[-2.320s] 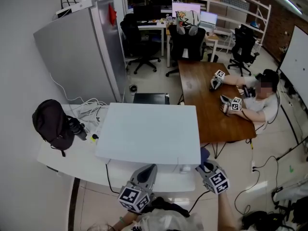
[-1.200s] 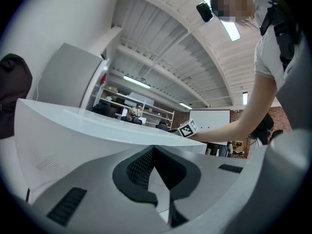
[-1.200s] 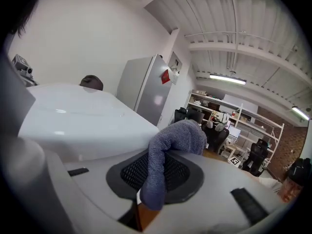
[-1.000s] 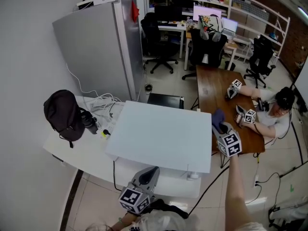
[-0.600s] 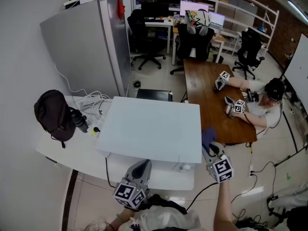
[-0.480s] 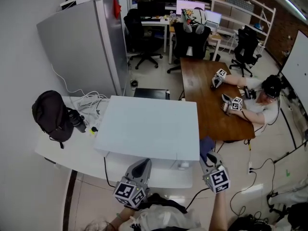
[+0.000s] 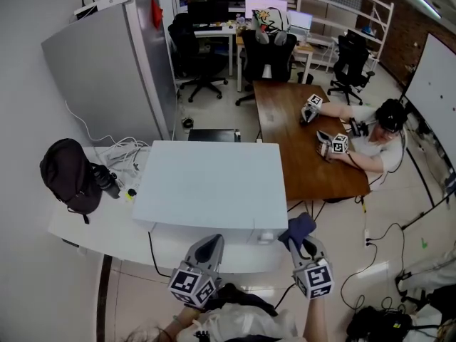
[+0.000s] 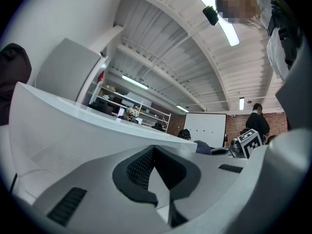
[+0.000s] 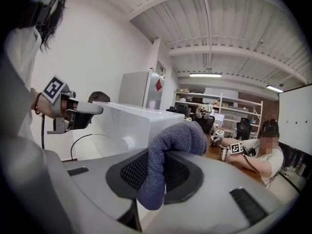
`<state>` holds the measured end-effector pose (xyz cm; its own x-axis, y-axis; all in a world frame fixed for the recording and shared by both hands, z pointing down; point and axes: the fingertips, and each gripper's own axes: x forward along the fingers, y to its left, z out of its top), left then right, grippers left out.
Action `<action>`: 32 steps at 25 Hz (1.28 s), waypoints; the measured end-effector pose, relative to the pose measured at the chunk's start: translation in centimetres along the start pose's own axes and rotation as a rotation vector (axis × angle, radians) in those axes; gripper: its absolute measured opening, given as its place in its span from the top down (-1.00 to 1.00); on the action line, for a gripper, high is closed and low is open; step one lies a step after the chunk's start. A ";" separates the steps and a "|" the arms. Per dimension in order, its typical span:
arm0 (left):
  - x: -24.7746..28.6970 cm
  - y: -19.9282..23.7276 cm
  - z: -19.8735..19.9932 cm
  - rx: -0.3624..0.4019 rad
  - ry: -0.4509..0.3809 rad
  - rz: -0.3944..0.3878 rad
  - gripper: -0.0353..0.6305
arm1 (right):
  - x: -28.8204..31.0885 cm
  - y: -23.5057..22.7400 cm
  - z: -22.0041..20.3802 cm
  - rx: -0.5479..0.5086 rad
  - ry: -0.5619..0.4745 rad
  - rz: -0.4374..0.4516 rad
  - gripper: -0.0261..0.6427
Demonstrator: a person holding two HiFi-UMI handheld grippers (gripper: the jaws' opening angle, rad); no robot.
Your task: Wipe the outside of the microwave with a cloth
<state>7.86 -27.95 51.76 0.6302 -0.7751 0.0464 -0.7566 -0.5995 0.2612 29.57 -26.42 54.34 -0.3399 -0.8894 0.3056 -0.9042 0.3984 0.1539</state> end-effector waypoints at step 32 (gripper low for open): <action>-27.5 7.9 2.0 0.047 -0.033 -0.009 0.94 | 15.3 39.8 13.5 -0.059 -0.143 0.323 0.69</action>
<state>-15.81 -11.83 50.59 0.6317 -0.7752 0.0117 -0.7586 -0.6149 0.2154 -15.12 -27.23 52.47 -0.6422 -0.7364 0.2129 -0.7293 0.6725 0.1258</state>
